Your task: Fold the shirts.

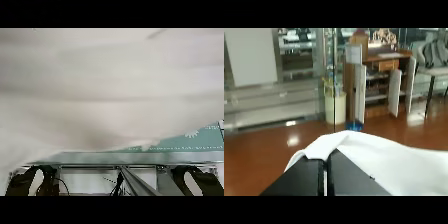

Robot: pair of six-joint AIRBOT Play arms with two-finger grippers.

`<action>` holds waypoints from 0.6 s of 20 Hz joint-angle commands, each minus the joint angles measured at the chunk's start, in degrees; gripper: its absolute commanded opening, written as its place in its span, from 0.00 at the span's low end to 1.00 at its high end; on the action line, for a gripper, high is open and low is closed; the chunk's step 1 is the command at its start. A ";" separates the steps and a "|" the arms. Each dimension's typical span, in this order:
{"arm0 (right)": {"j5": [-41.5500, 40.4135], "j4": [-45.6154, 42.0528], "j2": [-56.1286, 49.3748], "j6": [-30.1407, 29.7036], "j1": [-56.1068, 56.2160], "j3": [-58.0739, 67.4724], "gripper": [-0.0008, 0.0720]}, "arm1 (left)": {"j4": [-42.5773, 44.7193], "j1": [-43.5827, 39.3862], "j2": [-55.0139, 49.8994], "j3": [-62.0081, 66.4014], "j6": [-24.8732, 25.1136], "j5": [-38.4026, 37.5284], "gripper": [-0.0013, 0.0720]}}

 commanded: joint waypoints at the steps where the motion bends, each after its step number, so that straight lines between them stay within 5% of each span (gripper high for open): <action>1: 2.71 -6.12 0.04 -0.81 0.02 3.85 0.03 | 8.24 0.07 0.09 3.58 -5.73 -13.79 0.05; 6: 26.18 -12.44 -5.20 -6.75 0.26 3.82 0.03 | 12.00 0.07 -1.57 0.31 -8.50 -29.94 0.05; 12: 30.91 -9.38 -14.51 -6.60 0.72 -0.15 0.03 | 11.98 0.04 -1.55 -14.71 -10.36 -29.49 0.05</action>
